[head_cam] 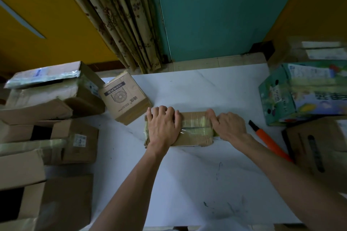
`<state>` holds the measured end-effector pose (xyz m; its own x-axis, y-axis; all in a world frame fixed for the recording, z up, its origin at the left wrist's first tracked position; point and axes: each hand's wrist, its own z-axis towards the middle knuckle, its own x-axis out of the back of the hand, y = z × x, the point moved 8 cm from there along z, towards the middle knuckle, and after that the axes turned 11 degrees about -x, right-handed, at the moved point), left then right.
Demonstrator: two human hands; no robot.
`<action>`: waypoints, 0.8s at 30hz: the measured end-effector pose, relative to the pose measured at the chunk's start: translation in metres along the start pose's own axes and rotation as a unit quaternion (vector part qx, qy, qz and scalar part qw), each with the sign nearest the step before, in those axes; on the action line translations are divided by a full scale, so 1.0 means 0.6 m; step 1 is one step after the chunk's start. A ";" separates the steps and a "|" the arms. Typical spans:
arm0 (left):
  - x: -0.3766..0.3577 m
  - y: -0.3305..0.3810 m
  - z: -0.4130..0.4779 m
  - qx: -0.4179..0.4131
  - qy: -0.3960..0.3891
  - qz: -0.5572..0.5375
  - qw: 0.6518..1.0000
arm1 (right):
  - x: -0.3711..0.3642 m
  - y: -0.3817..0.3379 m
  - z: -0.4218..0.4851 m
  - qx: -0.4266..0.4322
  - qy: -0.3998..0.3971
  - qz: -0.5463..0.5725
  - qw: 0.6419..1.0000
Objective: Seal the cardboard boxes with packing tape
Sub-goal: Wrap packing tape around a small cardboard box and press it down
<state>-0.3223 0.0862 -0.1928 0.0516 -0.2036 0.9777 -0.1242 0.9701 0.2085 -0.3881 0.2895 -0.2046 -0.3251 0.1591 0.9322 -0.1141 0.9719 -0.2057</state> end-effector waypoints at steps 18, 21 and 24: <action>-0.011 0.149 0.001 -0.277 -0.102 0.005 0.955 | 0.009 0.029 0.026 0.007 -0.048 0.154 0.987; 0.023 0.129 0.005 -0.275 -0.082 -0.022 0.958 | 0.063 0.032 0.014 0.006 -0.016 0.231 0.973; 0.043 0.124 0.001 -0.288 -0.063 -0.044 0.955 | 0.101 0.003 0.011 0.059 0.037 0.137 0.988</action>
<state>-0.3307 0.1530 -0.1522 -0.0877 -0.2665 0.9598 0.4418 0.8532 0.2772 -0.4140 0.2999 -0.1506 -0.2893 0.4306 0.8549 -0.1411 0.8642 -0.4830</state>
